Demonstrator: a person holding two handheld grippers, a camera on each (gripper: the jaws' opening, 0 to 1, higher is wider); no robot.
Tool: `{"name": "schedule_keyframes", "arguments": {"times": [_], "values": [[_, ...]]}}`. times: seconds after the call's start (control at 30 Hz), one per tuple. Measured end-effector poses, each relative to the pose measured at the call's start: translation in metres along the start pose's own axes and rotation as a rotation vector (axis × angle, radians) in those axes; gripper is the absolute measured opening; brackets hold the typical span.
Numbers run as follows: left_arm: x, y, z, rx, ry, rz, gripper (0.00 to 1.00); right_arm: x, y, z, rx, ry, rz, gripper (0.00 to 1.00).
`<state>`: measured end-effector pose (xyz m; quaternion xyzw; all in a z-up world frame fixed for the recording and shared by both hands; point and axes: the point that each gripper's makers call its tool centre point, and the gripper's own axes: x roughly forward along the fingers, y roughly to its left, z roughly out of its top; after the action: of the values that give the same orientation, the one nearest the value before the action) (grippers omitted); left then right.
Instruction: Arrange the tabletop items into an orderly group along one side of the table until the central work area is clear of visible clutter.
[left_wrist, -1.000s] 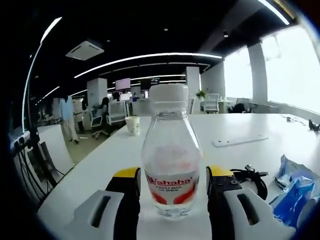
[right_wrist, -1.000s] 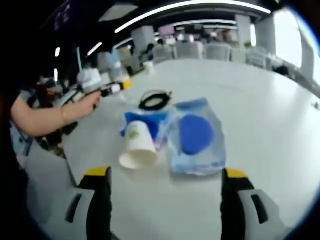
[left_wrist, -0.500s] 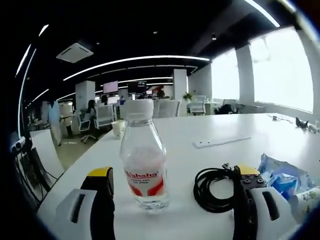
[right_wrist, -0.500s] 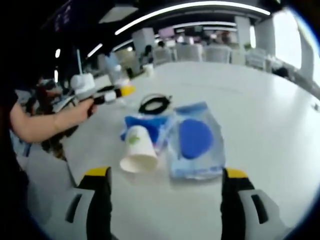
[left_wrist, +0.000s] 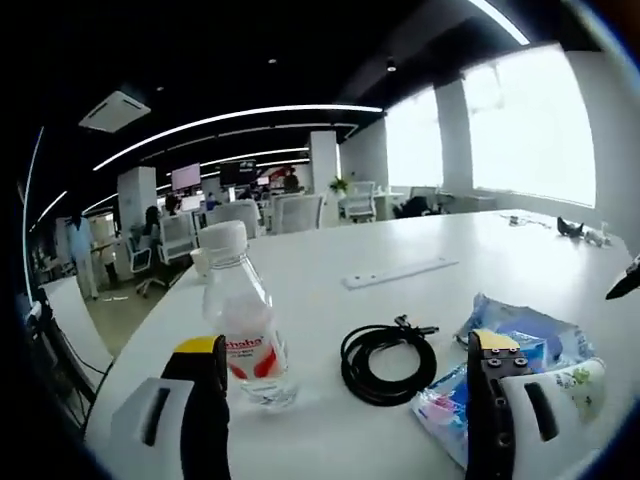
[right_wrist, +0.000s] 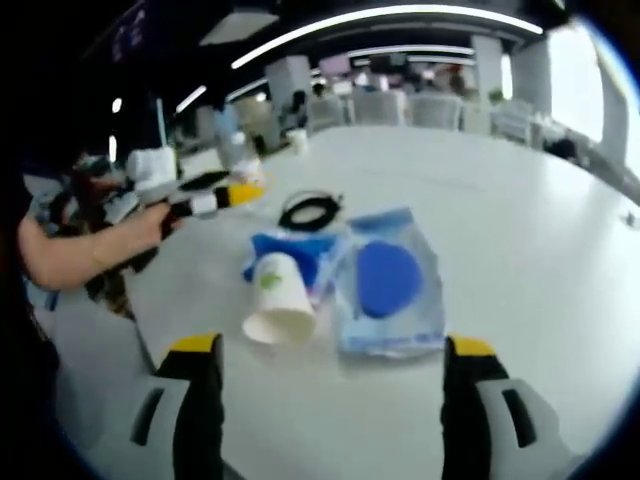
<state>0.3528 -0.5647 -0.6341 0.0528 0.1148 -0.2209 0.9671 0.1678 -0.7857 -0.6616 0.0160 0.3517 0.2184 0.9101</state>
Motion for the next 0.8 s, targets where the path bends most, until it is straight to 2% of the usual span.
{"name": "schedule_keyframes", "arguments": {"times": [0.17,0.3,0.5,0.57,0.7,0.8], "values": [[0.000,-0.012,0.001,0.014,0.005,-0.045,0.96,-0.001,0.003,0.002,0.003,-0.004,-0.003,0.87],[0.001,-0.028,0.002,0.034,0.006,-0.114,0.95,-0.003,0.001,0.003,0.016,-0.012,-0.024,0.85],[0.009,-0.041,0.000,0.049,0.023,-0.196,0.90,-0.004,-0.002,-0.001,0.085,-0.008,-0.057,0.82],[0.013,-0.045,-0.001,0.065,0.035,-0.224,0.89,-0.003,-0.001,-0.003,0.079,-0.003,-0.052,0.82],[0.020,-0.048,0.001,0.089,0.039,-0.231,0.90,0.000,-0.003,-0.009,0.083,0.022,-0.069,0.80],[0.027,-0.049,0.001,0.090,0.047,-0.248,0.89,0.001,-0.005,-0.011,0.132,0.014,-0.077,0.79]]}}
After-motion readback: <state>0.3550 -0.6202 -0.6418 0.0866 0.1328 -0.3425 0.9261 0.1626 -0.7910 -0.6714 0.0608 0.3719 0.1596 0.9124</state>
